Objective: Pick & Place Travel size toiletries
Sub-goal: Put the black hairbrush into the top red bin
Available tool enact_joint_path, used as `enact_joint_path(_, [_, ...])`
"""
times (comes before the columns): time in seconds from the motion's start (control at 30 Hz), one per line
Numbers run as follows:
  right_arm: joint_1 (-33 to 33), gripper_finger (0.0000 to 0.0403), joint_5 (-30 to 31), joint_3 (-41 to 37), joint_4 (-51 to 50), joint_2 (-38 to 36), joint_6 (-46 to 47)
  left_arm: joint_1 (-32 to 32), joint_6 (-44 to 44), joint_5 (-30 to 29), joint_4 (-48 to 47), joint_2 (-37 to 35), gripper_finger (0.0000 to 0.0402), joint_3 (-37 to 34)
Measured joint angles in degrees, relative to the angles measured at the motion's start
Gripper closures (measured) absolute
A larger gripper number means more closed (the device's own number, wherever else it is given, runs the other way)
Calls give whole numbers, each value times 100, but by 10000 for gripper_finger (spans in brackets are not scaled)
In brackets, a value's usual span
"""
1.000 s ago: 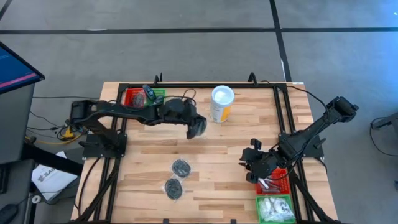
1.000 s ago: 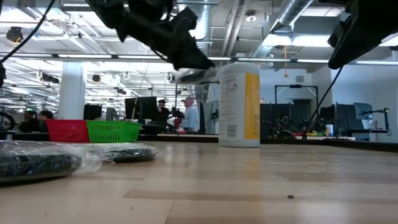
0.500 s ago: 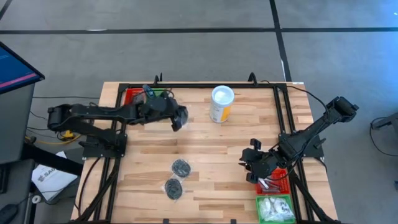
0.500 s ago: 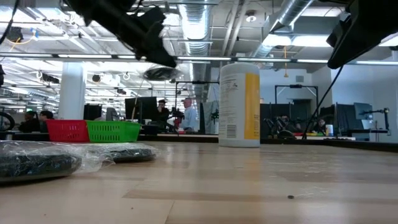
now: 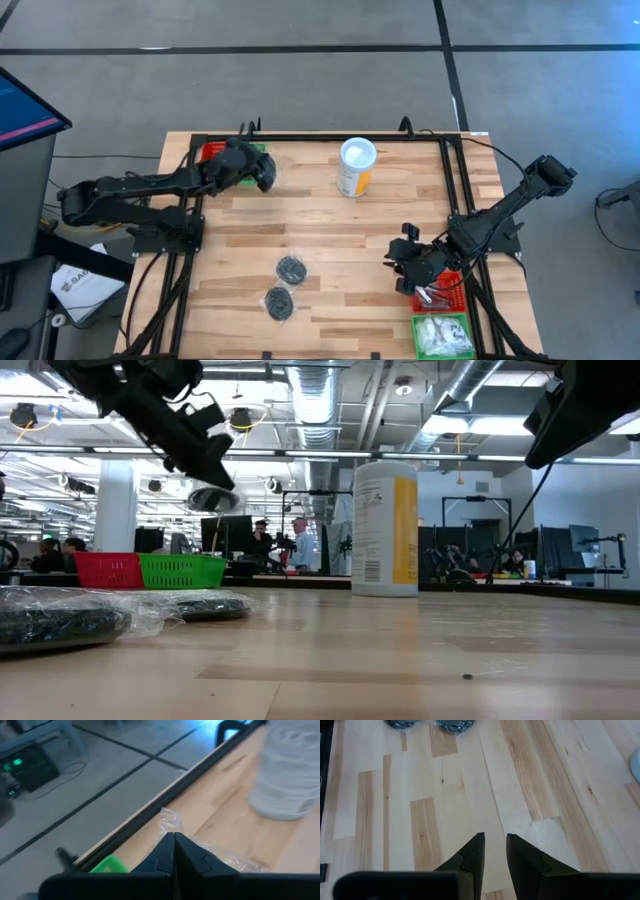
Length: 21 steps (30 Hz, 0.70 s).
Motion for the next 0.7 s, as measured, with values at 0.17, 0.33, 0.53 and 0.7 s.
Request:
enact_joint_path(0.17, [-43, 331, 0, 0, 14, 0, 2, 443, -11, -100, -7, -4, 401, -216])
enact_joint_path(0.33, [-104, 331, 0, 0, 15, 0, 0, 872, -2, -217, -2, -4, 401, -336])
enact_joint_path(0.53, [-149, 331, 0, 0, 13, 0, 0, 1309, -6, -336, -45, -4, 401, -339])
enact_joint_path(0.7, [-149, 331, 0, 0, 13, 0, 0, 1616, -11, -509, -285, -4, 401, -339])
